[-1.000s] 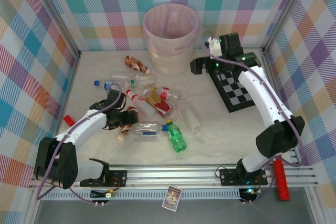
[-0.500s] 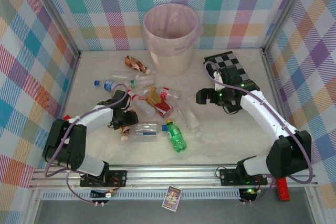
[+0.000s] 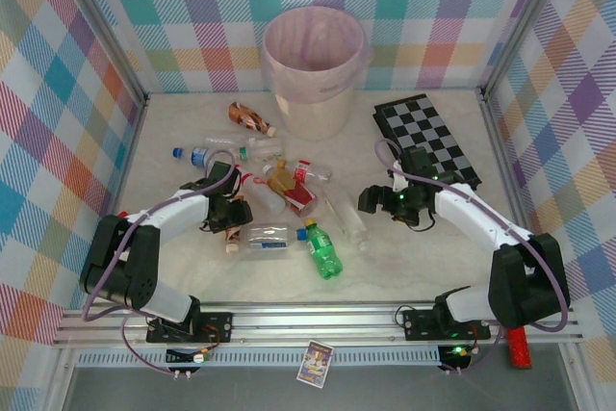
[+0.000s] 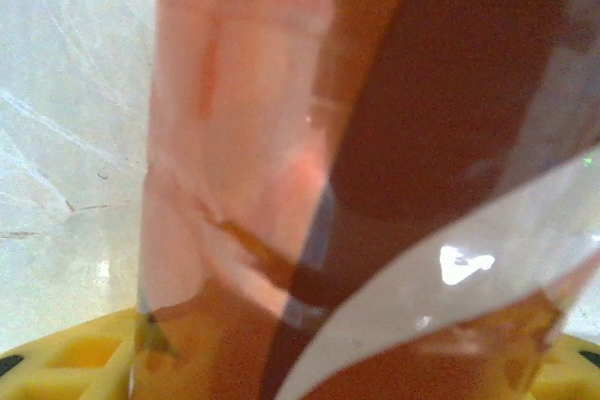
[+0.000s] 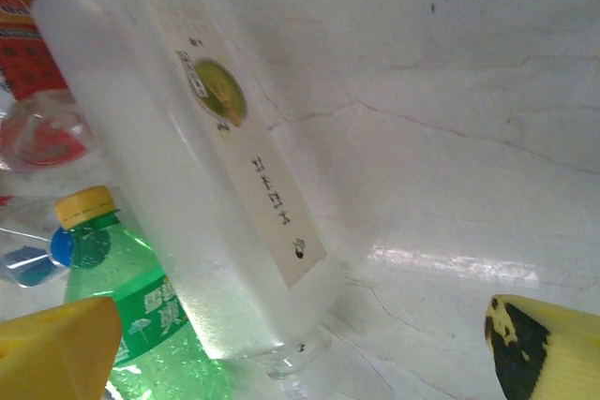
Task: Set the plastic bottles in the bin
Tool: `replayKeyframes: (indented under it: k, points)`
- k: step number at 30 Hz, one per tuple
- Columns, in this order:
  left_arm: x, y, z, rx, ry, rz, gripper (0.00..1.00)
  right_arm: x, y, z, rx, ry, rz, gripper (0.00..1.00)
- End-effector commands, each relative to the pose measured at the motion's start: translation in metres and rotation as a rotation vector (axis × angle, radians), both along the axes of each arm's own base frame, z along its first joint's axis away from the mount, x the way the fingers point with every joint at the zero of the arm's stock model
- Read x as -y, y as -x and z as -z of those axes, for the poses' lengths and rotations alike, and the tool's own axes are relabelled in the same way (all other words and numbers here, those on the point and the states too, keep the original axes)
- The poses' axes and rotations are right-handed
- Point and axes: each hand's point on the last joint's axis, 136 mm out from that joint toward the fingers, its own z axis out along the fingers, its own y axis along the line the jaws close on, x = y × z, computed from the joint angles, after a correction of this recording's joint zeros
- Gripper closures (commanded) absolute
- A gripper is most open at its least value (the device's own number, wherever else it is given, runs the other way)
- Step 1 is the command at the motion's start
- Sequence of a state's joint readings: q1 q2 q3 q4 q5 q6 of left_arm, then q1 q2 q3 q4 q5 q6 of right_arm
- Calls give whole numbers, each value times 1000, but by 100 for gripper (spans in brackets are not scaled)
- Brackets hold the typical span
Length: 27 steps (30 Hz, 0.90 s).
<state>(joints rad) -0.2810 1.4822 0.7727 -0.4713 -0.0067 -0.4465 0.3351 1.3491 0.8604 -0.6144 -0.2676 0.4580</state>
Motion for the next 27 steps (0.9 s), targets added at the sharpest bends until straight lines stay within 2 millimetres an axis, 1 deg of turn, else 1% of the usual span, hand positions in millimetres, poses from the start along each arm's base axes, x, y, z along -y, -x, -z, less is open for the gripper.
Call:
replayKeyframes:
  k: [1, 7, 11, 13, 15, 19, 21, 25, 27]
  points:
    - [-3, -8, -15, 30, -24, -16, 47, -5, 1, 6, -15, -20, 14, 1]
    - [-2, -13, -42, 70, -16, -7, 52, -7, 2, 17, -47, -15, 9, 1]
    - [0, -13, -67, 101, 1, 11, 54, -8, 0, 20, -50, -14, 8, 1]
    - [1, -15, -87, 136, 8, 18, 55, -9, 0, 20, -53, -13, 7, 1]
    - [3, -20, -110, 186, 18, 30, 56, -9, 0, 20, -63, -15, 13, 1]
    - [16, -36, -162, 286, 75, 77, 57, -10, 3, 21, -75, -28, 22, 1]
    - [24, -45, -188, 340, 110, 104, 59, -10, 5, 22, -77, -25, 26, 1]
    - [29, -65, -235, 460, 123, 122, 62, -9, 7, 23, -72, -21, 26, 1]
    - [32, -79, -258, 525, 122, 137, 66, -11, 9, 26, -78, -22, 16, 1]
